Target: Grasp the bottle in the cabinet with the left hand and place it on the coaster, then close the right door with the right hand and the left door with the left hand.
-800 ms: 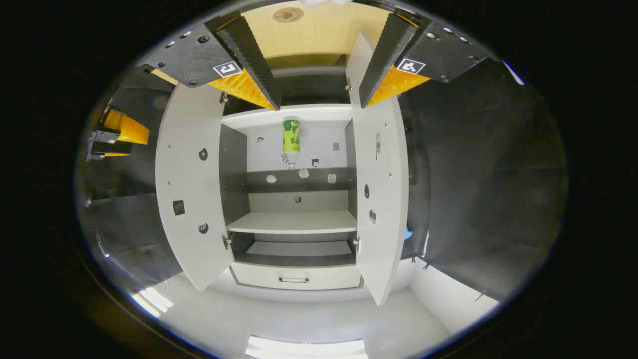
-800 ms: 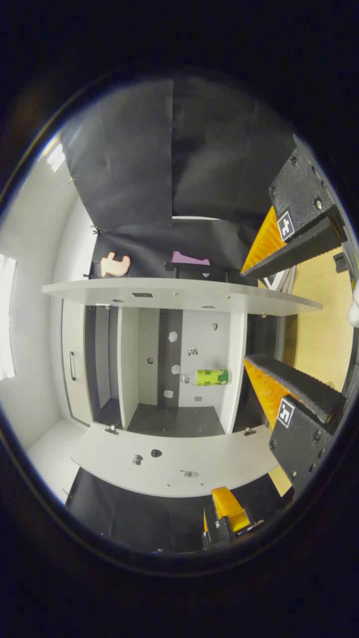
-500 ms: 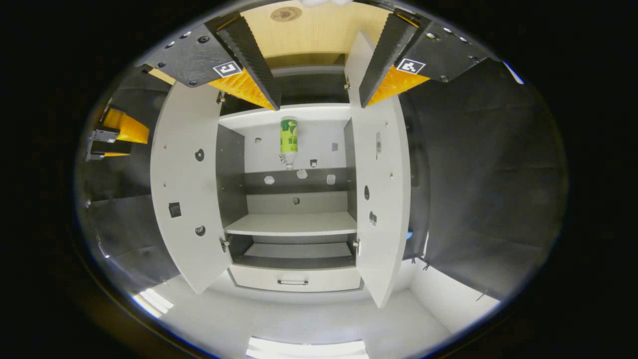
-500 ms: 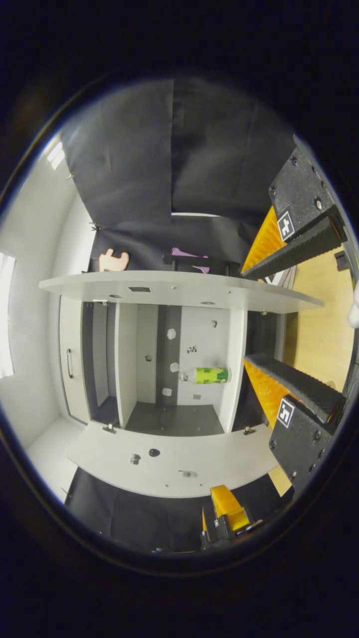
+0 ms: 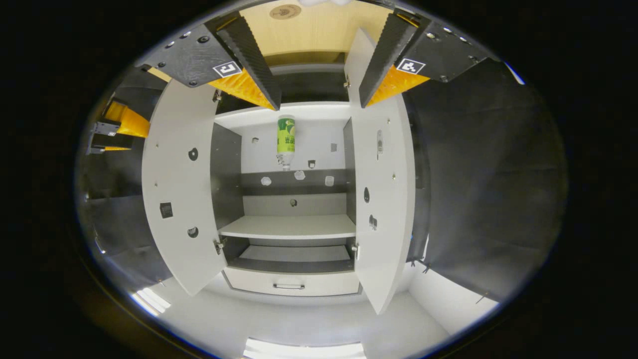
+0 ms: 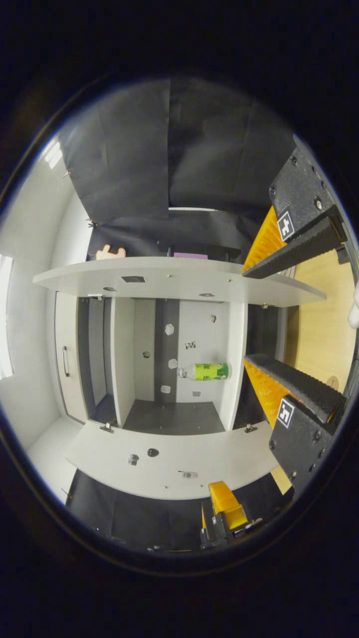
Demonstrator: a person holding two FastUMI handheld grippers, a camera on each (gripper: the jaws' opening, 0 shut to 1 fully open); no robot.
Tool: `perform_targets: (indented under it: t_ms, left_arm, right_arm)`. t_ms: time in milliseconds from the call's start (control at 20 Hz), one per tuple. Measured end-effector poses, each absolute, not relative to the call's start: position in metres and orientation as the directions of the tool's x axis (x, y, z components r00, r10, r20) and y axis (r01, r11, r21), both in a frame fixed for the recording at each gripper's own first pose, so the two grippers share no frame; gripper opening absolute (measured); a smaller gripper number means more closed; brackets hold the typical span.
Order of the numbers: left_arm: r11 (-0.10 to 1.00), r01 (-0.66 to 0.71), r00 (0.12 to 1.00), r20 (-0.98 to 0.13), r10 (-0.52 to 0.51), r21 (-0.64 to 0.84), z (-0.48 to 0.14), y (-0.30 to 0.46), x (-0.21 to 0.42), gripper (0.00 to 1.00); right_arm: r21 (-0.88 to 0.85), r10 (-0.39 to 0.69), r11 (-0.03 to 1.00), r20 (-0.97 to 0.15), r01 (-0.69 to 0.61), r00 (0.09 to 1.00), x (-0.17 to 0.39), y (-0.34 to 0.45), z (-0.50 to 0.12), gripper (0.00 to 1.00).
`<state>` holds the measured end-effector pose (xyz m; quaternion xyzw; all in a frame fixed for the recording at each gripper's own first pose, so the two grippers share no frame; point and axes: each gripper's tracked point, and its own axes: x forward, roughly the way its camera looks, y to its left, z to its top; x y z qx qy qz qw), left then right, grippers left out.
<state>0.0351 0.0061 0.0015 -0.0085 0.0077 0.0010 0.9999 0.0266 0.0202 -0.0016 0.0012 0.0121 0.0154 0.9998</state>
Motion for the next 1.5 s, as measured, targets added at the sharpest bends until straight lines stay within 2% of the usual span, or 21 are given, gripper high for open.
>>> perform_targets:
  t_ms: [250, 600, 1050, 1500]
  left_arm:
    - [1.0, 0.024, 1.0, 0.02, -0.024, -0.019, 0.019, 0.0, 0.071, 0.97]
    - [0.995, 0.093, 0.995, 0.04, -0.092, -0.03, 0.039, -0.03, 0.156, 0.97]
    - [0.997, 0.082, 0.993, 0.085, -0.081, 0.001, 0.052, -0.056, 0.285, 0.96]
    - [0.998, 0.06, 0.998, -0.004, -0.061, -0.023, 0.009, -0.089, 0.389, 0.97]
  right_arm:
    - [-0.001, 0.006, 1.0, -0.031, -0.006, 0.999, 0.034, 0.012, -0.003, 0.99]
    - [-0.017, -0.03, 0.999, -0.033, 0.03, 0.999, 0.04, 0.006, 0.008, 1.0]
    - [-0.016, -0.059, 0.998, -0.067, 0.058, 0.996, 0.04, 0.002, 0.017, 0.99]
    - [-0.06, -0.11, 0.993, -0.102, 0.104, 0.989, 0.036, -0.017, 0.014, 0.99]
